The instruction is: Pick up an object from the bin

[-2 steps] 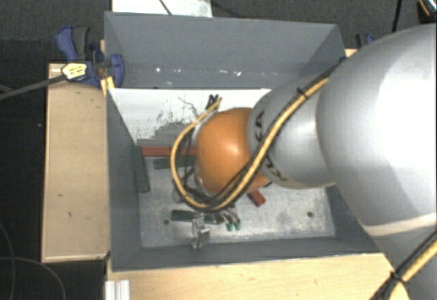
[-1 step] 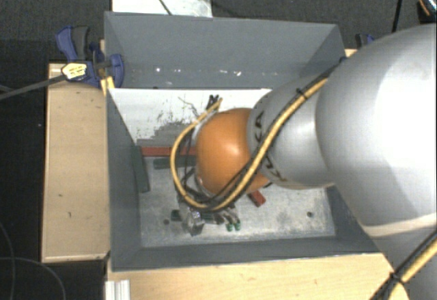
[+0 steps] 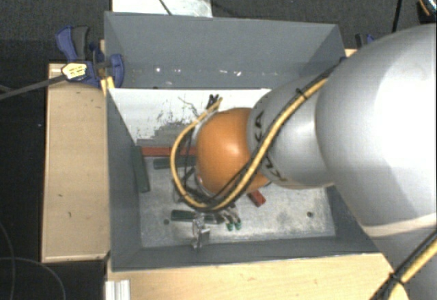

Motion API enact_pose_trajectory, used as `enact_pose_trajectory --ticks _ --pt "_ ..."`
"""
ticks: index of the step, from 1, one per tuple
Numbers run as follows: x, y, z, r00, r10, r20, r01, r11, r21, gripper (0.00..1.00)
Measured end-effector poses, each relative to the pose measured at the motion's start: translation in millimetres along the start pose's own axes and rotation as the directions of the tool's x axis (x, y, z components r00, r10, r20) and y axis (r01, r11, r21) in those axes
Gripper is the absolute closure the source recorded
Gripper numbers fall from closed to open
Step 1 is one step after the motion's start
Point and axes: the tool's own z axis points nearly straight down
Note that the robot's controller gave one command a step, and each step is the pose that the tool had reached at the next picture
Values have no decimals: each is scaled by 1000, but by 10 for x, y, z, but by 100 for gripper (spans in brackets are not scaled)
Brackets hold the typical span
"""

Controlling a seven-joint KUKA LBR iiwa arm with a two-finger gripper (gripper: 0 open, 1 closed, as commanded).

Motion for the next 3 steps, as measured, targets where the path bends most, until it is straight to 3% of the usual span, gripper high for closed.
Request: enact_pose_trajectory --ticks 1,2,3 --pt "6 2 2 1000 4 -1 -4 1000 0 100" --pt "-347 -319 -1354 999 35 9 -35 999 1 100" --pt "-323 -310 -1304 999 34 -1 -34 999 1 0"
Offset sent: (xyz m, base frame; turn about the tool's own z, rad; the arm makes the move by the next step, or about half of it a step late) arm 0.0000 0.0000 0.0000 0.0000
